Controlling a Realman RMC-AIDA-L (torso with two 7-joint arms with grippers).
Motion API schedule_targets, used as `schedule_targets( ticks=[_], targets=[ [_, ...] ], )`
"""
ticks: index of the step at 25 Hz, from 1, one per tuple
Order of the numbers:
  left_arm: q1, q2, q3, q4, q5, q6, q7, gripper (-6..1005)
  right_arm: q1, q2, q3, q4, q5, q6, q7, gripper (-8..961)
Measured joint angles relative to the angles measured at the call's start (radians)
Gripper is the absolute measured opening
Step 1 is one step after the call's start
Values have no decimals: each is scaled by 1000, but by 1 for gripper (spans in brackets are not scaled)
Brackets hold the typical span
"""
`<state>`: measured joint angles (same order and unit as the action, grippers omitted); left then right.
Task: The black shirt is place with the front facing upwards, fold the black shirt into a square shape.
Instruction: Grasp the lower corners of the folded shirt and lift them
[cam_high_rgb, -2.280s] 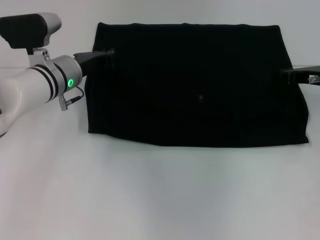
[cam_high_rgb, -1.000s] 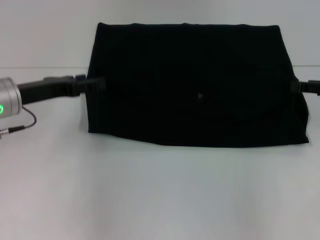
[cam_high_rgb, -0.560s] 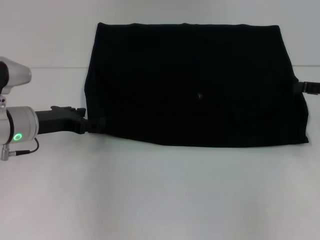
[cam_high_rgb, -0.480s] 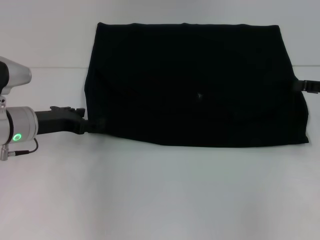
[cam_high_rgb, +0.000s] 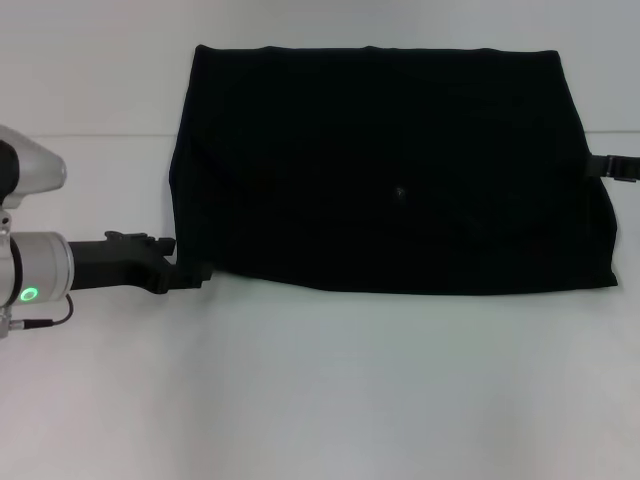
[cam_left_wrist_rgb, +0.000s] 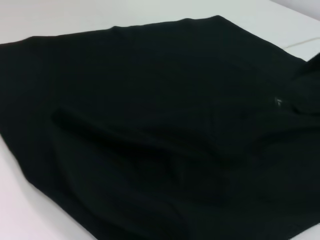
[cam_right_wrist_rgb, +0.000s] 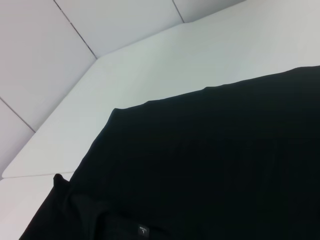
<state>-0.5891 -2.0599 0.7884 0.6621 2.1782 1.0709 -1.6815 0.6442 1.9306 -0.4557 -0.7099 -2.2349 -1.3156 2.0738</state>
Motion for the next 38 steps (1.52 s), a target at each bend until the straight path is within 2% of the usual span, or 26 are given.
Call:
schedule_targets(
  ticks=[12, 17, 21, 24, 29, 34, 38],
  targets=[
    [-13, -8, 40, -3, 0, -16, 21, 713, -7, 0, 0, 3, -1, 0, -7, 711],
    [-15, -8, 86, -6, 0, -73, 16, 707, -7, 1, -3, 8, -1, 4, -12, 717],
    [-17, -8, 90, -8, 0, -88, 14, 702, -10, 2, -3, 9, 0, 5, -12, 721],
    [-17, -7, 89, -8, 0, -97, 13, 480, -11, 2, 0, 9, 0, 6, -13, 725],
    [-17, -6, 87, -6, 0, -93, 10, 275, -11, 1, -5, 9, -4, 5, -14, 730],
    [-16, -6, 89, -3, 0, -85, 8, 182, -19, -12, -9, 14, -13, 5, -14, 736],
    [-14, -6, 84, 2, -1, -62, 8, 108, -32, -43, -11, 54, -15, -25, -14, 740]
  ],
)
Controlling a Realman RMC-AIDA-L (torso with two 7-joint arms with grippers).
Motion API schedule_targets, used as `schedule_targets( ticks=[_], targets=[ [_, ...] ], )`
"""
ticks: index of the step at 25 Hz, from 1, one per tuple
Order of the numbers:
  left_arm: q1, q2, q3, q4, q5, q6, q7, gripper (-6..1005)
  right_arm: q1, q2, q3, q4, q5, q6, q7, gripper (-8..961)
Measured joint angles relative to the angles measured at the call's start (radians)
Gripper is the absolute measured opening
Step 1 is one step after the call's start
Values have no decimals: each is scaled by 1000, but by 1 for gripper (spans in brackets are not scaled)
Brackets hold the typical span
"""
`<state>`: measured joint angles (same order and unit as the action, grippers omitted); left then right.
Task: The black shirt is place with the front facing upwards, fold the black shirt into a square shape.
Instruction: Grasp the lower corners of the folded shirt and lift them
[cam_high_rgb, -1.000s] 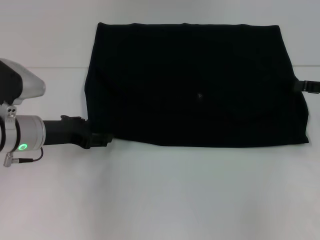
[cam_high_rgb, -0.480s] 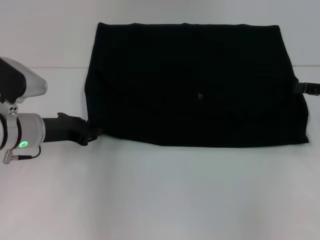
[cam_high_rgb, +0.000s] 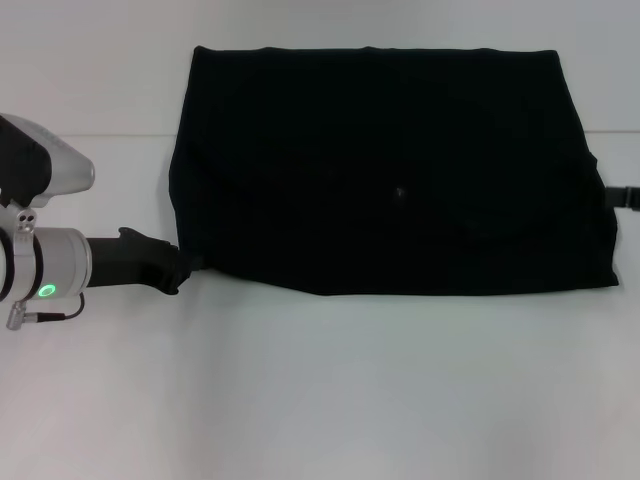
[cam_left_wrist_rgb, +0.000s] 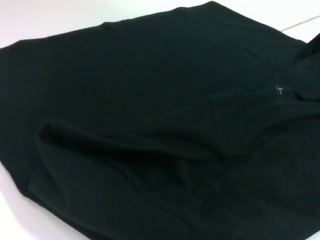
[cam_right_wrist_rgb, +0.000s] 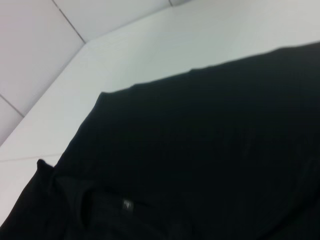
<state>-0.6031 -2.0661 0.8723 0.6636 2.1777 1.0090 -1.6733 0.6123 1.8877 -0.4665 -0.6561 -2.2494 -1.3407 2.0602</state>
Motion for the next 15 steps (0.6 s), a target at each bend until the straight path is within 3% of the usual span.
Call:
schedule_targets(
  ticks=[2, 7, 13, 15],
  targets=[
    [0, 2, -1, 1, -3, 9, 0, 72, -12, -13, -1, 17, -2, -22, 0, 742],
    [-1, 3, -3, 3, -6, 21, 0, 36, -22, -12, -19, 20, -34, -28, -10, 748],
    [-4, 0, -3, 3, -8, 24, -4, 33, -8, 4, -39, 21, -144, 0, -2, 930],
    [-5, -1, -3, 4, -8, 25, -8, 33, -6, 7, -39, 21, -156, 14, 8, 930]
  ],
)
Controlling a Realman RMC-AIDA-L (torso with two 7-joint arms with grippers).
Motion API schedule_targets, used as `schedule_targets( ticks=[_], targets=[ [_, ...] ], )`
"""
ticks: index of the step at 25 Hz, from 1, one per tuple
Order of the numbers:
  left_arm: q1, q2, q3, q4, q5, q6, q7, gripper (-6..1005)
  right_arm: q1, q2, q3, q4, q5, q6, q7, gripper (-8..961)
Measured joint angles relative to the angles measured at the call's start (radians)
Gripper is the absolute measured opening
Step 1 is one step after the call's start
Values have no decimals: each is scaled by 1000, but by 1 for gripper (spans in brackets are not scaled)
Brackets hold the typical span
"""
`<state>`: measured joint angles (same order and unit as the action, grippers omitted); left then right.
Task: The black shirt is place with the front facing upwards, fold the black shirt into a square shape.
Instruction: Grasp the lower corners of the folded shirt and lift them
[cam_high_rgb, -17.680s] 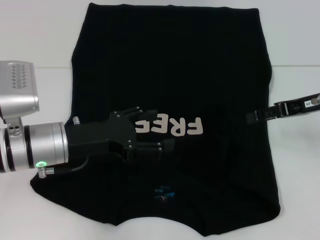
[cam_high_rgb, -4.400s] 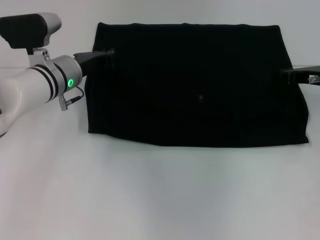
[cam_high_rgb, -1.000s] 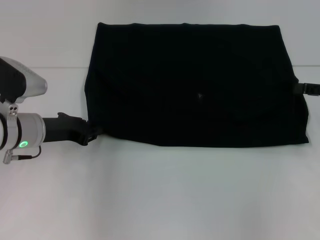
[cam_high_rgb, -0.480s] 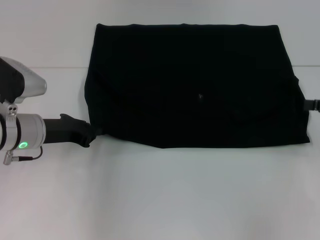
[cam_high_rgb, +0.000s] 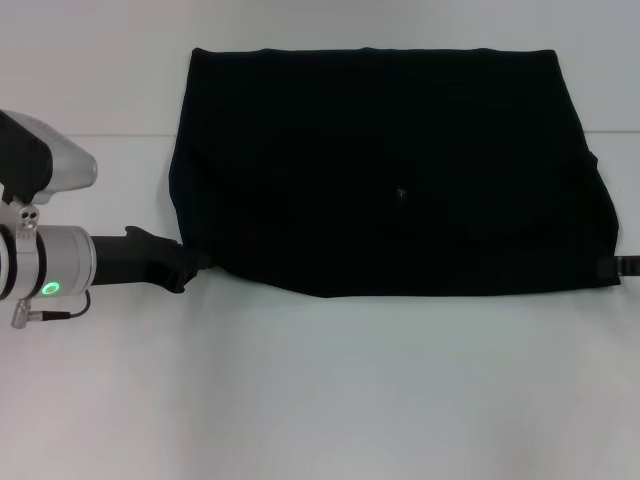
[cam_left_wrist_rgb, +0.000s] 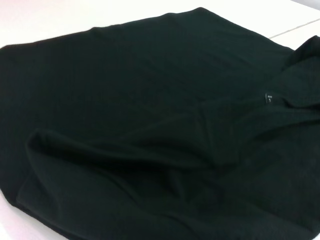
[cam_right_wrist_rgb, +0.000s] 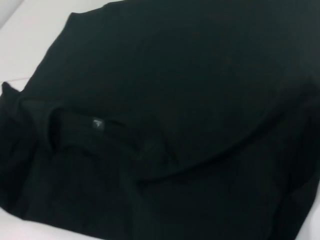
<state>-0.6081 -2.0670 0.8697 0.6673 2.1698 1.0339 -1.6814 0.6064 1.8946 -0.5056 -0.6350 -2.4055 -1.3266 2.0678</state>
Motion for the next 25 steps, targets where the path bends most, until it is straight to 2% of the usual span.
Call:
schedule_targets(
  ticks=[8, 25],
  targets=[
    [-4, -1, 0, 0, -1, 0, -1, 33, 14, 5, 1, 54, -2, 91, 62, 928],
    [-9, 2, -2, -5, -1, -10, -1, 33, 67, 13, 2, 131, 2, 162, 112, 892]
  ],
)
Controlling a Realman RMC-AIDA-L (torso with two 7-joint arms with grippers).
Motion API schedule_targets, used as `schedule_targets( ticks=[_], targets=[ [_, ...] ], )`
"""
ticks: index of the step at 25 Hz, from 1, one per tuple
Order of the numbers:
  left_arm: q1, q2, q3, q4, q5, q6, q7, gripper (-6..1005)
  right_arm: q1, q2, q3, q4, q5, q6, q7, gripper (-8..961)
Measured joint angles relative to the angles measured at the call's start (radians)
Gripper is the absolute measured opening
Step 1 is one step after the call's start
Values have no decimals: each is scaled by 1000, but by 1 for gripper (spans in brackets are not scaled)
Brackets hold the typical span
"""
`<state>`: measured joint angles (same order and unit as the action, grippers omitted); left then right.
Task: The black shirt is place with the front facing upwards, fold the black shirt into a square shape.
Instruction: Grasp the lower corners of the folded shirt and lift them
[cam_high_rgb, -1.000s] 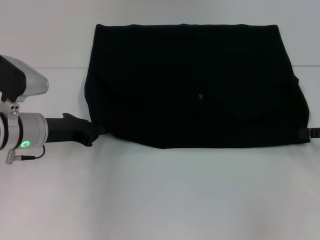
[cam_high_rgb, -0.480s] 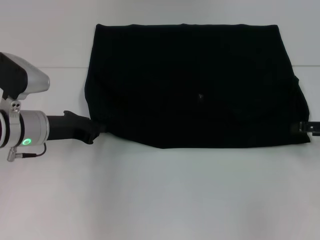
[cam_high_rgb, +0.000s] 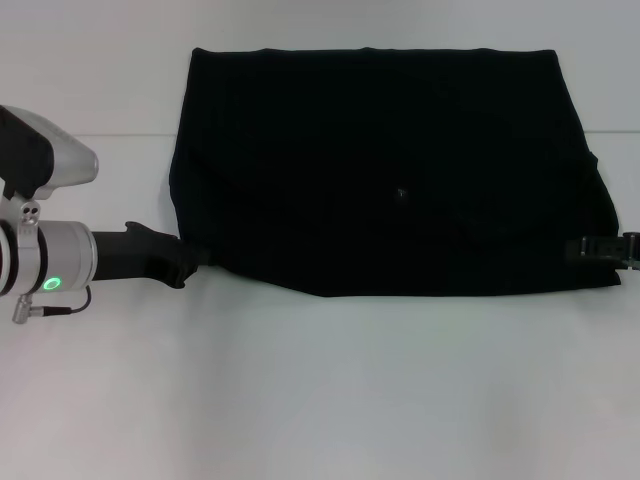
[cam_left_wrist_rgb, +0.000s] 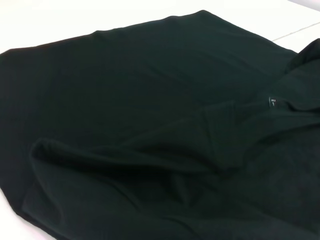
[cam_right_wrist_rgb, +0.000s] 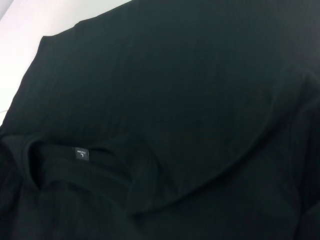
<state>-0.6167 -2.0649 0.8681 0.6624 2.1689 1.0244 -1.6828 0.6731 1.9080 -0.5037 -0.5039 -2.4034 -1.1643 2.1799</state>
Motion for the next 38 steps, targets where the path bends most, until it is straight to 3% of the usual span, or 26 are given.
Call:
schedule_targets(
  ticks=[32, 38],
  targets=[
    [-9, 3, 0, -2, 0, 4, 6, 33, -1, 13, 2, 29, 0, 56, 75, 764],
    [-9, 3, 0, -2, 0, 1, 5, 33, -7, 14, 2, 22, -4, 57, 68, 518]
  ],
)
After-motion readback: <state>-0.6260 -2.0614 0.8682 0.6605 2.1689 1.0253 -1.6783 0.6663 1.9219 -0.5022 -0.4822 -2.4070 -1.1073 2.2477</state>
